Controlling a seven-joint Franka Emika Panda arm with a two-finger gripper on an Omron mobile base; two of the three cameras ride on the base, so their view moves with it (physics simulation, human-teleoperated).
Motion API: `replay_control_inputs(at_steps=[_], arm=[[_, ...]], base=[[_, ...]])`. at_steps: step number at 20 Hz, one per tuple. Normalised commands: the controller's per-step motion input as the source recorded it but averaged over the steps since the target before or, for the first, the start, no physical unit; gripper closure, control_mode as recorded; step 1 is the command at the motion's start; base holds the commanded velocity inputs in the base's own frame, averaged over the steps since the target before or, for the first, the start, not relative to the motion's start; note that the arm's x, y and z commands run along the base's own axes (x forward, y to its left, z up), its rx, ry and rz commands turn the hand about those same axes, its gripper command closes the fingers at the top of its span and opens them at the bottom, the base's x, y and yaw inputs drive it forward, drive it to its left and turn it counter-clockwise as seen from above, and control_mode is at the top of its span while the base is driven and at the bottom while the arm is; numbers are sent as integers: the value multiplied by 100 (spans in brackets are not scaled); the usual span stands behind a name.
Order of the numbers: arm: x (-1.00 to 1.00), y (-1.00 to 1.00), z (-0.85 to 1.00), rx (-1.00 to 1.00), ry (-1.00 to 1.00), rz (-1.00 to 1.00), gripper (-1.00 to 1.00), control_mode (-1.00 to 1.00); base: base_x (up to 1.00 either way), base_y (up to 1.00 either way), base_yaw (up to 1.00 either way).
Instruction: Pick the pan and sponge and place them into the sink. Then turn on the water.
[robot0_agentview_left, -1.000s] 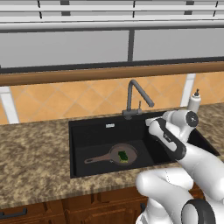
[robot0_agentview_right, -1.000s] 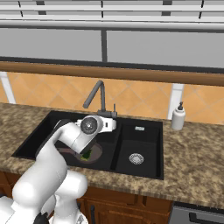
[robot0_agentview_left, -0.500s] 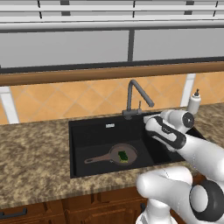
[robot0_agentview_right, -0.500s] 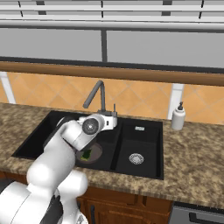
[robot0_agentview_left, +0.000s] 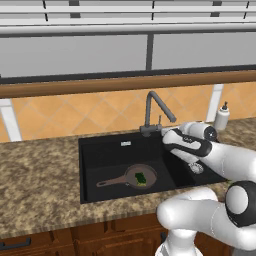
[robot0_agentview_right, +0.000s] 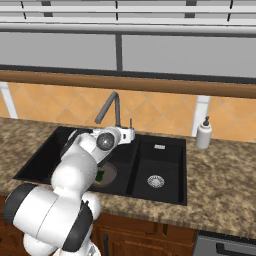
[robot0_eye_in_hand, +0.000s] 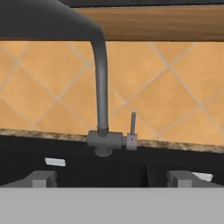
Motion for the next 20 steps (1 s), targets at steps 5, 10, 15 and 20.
replay_control_inputs(at_steps=[5, 10, 15, 20], arm=[[25, -9, -12, 0, -11, 0, -100, -100], [0, -35, -35, 0, -11, 1, -100, -100], [0, -17, -7, 0, -3, 0, -100, -100], [9, -9, 0, 0, 0, 0, -100, -100]], base=[[0, 0, 0], [0, 0, 0], [0, 0, 0], [0, 0, 0]])
